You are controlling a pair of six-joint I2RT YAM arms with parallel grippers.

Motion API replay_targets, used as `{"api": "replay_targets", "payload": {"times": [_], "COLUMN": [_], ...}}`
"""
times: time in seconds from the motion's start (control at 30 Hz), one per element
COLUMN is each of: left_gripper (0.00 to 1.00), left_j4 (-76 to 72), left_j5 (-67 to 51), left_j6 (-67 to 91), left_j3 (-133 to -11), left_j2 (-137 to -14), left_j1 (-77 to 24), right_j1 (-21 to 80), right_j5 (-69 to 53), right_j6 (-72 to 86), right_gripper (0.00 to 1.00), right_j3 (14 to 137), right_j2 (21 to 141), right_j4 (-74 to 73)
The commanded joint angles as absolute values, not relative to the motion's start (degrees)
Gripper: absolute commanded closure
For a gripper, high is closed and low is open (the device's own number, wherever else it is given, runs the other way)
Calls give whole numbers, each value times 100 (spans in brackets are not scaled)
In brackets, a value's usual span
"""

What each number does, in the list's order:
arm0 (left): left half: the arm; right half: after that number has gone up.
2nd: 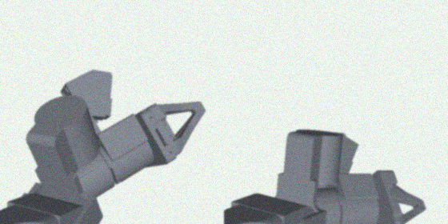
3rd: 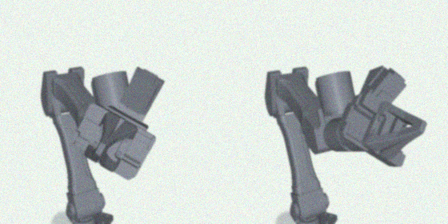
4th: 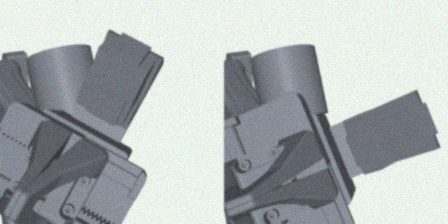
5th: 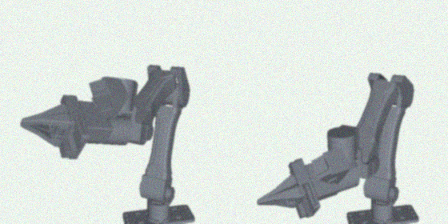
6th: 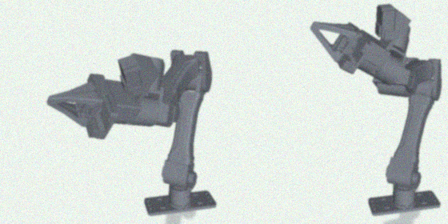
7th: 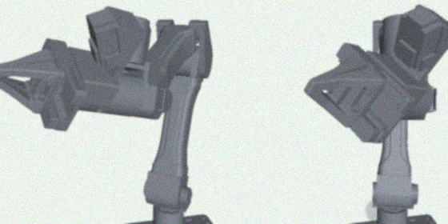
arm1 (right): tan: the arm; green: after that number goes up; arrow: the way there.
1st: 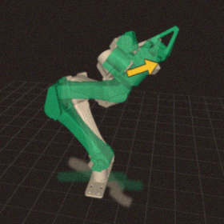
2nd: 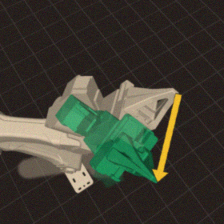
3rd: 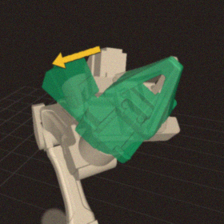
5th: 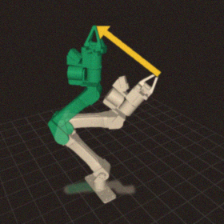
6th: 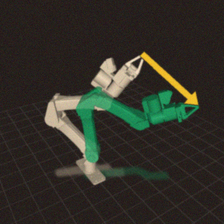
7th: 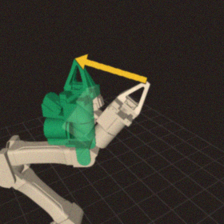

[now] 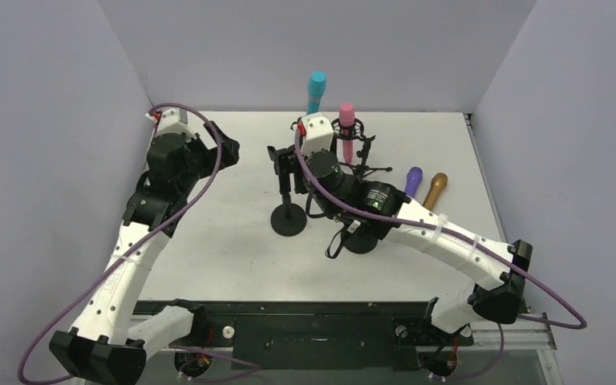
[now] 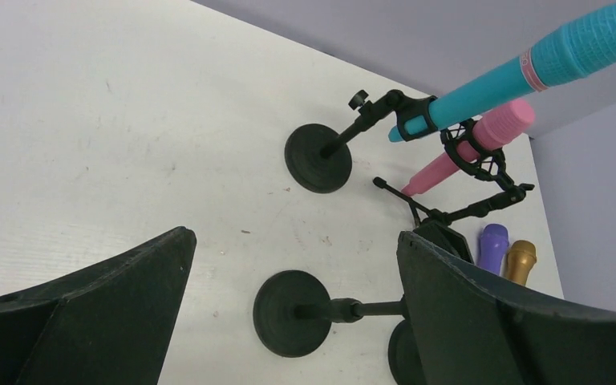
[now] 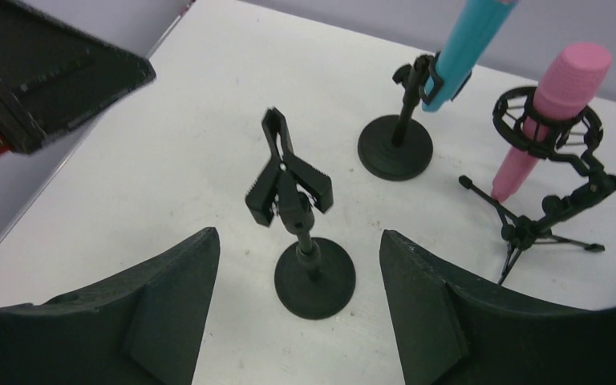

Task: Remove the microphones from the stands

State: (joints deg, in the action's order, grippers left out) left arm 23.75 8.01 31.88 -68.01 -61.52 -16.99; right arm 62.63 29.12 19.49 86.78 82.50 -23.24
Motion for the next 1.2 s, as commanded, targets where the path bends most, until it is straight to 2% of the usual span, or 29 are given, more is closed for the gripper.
{"api": "replay_targets", "payload": {"times": [0.0,0.17,0.43,0.73,1.03,1.17], "left_gripper": [4,4,4,4,4,4], "left_j4": [2099,1881,1684,1051,430,370], "left_j5": [183,-320,-376,-527,-749,-594], "left_j6": [3022,3006,2774,2775,2642,2416], "left_j3": [-6474,-6012,-5184,-4185,-3710,-3563], "left_j2": [-5752,-5515,-4949,-4426,-4365,-4375], "left_j1": [-1397,-1184,-1167,-1177,-1574,-1988], "right_j1": [6294,6082,5856,5614,5392,5347], "right_j5": [2831,2187,1740,1572,770,704], "right_j6": [1504,1193,906,806,684,675], "right_gripper": [31,32,41,47,51,59], "right_j3": [9888,11389,12707,13122,13691,13686], "right_j2": [8914,9954,10717,11008,11589,11659], "right_j4": [-3150,-4227,-5199,-5336,-5835,-5866]}}
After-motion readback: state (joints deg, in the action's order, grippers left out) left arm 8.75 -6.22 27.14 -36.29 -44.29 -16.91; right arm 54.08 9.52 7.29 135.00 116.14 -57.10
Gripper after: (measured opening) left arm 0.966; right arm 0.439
